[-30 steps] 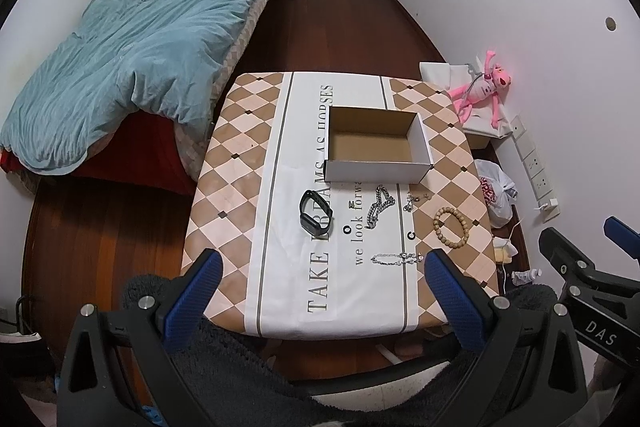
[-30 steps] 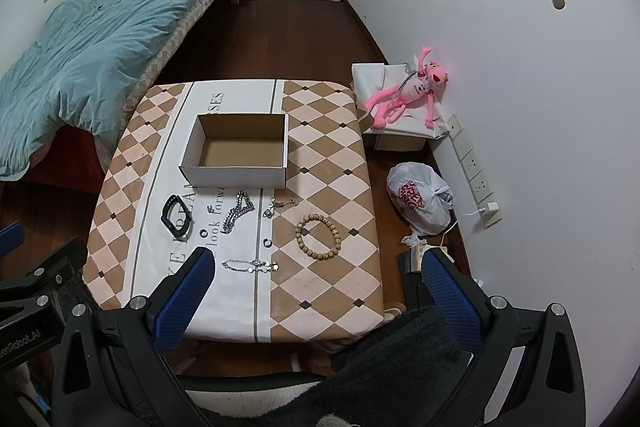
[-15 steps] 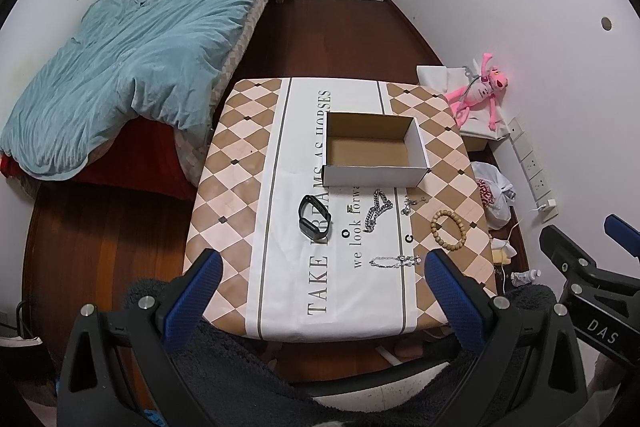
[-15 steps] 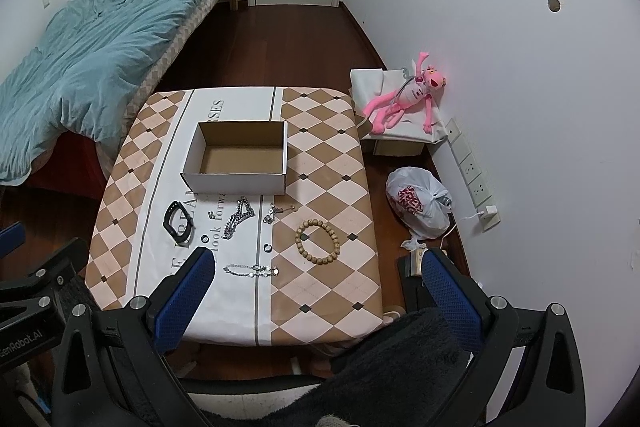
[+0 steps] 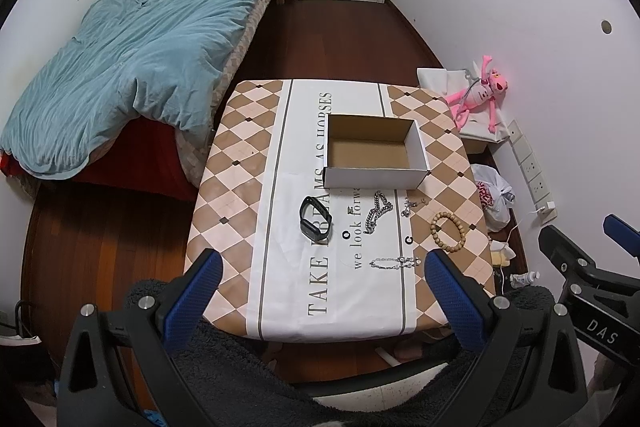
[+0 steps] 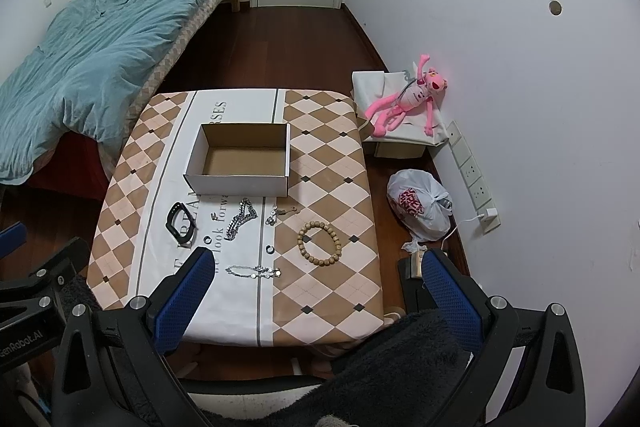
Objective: Organize jewelry
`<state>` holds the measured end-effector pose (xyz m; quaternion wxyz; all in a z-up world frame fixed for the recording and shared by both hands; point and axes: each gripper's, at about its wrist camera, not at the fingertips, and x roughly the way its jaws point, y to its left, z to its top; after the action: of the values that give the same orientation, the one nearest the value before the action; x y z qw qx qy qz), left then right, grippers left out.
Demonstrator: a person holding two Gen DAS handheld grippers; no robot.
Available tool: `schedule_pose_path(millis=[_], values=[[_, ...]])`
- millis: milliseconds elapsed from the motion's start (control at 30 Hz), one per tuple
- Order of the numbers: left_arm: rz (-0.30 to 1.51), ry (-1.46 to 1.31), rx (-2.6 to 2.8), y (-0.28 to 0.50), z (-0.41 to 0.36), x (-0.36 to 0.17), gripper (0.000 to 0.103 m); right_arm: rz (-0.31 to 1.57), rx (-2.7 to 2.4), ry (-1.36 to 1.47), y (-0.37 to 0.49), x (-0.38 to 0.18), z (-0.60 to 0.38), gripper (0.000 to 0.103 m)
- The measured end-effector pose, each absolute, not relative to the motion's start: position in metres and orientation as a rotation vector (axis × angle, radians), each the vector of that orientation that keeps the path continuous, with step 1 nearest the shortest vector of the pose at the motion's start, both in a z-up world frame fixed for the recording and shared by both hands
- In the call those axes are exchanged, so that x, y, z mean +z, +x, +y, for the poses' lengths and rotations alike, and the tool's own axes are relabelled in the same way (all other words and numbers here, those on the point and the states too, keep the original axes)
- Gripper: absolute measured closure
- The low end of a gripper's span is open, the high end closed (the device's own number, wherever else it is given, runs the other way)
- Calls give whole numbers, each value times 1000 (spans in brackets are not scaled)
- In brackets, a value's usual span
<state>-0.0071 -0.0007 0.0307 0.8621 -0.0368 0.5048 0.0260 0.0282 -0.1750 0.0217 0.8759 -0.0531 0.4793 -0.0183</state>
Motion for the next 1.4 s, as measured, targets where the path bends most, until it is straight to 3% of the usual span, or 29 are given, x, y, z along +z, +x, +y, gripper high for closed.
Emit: schedule_pose_path(millis=[333, 600, 800, 1233, 1400], values=[[1105, -67, 107, 39, 5, 5, 0, 1080, -139, -29, 70, -24, -212, 0], [1203, -37, 186, 83, 14, -70, 0, 1245, -250, 11, 121, -123, -257, 0], [1282, -39, 207, 99, 16, -122, 0, 1354, -253, 53, 145, -192, -267, 8], [1381, -74, 260, 112, 35, -184, 0, 1440, -197, 141, 167, -265, -258, 36], [1377, -181, 259, 112, 55, -185, 1, 1424, -162, 178, 170, -262, -252, 65]])
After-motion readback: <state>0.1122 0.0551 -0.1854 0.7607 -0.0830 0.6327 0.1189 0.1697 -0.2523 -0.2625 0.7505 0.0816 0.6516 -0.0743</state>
